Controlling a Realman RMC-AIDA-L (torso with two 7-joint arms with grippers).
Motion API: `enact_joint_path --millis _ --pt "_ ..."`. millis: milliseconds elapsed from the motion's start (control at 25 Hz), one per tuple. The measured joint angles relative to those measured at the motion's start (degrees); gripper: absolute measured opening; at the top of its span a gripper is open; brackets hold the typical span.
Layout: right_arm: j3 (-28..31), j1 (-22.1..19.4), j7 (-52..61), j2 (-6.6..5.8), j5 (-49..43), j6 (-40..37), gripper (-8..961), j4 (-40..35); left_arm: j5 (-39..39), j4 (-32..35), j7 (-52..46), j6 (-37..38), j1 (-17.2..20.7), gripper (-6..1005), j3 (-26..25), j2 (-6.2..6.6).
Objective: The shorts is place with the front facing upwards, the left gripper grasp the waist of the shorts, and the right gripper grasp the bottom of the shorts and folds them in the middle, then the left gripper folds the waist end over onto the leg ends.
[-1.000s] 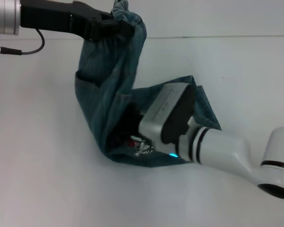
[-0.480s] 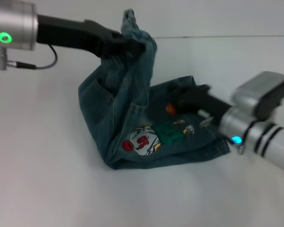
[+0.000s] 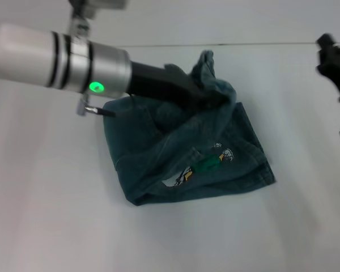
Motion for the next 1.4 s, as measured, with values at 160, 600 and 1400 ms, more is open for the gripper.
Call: enact_joint_path --millis 160,600,1400 --pt "3.49 -0.86 2.39 -0.01 -0.02 -0.96 45 -0.30 -1.86 -5.18 -0.01 -6.42 -1.15 68 8.14 -0.48" --pt "2.13 -1.05 3.09 0.07 -0.43 -0.69 63 -0.11 -7.44 -8.46 -0.81 -16.27 -0.16 290 15.47 -0.54" --pt "-45.13 2.52 39.10 -5.76 -0.63 -27.96 97 -29.24 -13.70 -8.01 16.21 19.52 18.71 919 -24.89 5.74"
